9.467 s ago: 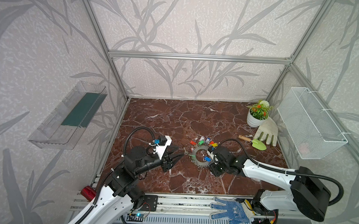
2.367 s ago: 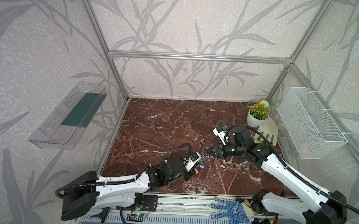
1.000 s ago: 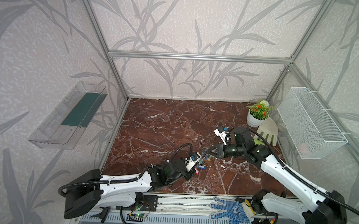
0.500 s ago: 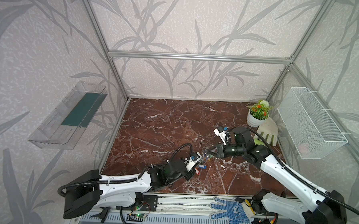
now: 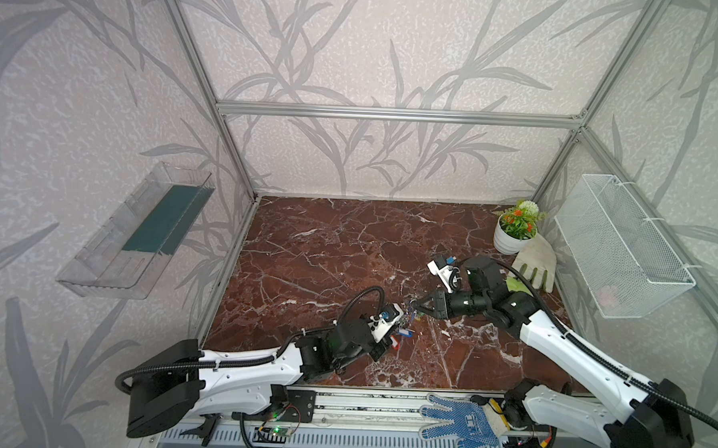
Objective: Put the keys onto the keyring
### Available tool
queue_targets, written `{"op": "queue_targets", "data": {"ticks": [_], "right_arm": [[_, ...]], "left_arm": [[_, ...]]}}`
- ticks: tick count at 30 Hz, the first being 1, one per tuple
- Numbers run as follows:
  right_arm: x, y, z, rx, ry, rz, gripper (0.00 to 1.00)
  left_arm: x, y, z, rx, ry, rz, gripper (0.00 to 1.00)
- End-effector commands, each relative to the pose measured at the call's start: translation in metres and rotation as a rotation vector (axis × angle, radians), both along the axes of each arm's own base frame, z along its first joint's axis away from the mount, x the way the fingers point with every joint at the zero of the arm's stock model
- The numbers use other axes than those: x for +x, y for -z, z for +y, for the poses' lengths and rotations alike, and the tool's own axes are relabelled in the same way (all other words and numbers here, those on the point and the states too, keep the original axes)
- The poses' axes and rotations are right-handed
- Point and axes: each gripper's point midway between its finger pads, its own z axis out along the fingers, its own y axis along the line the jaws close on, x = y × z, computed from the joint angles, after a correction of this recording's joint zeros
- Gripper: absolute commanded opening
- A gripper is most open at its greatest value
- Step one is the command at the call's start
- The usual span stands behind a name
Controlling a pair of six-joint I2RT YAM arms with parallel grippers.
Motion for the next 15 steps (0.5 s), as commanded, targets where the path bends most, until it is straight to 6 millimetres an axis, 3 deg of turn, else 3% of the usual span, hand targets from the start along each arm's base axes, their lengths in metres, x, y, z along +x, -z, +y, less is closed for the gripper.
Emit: {"op": "queue_targets", "data": {"ticks": [1,9,15], "right_arm": [[-0.002,-0.002,-0.0024,0.001,-0.002,-0.016,0.17],[-0.0001,-0.0073,-0.0065,-0.025,0.008,-0.041,0.01],[0.0031,-0.0105,-0.0096,-0.081,-0.015,-0.084,0.0]], "left_arm": [[0.0056,-0.0338,-0.0088,-0.119,-0.015,-0.043,0.0],[0.0051,-0.028,-0.0083,-0.108,-0.016,-0.033,0.0],[0.0004,-0.0252,-0.0067,-0.09,0.006,-0.023,0.0]]}}
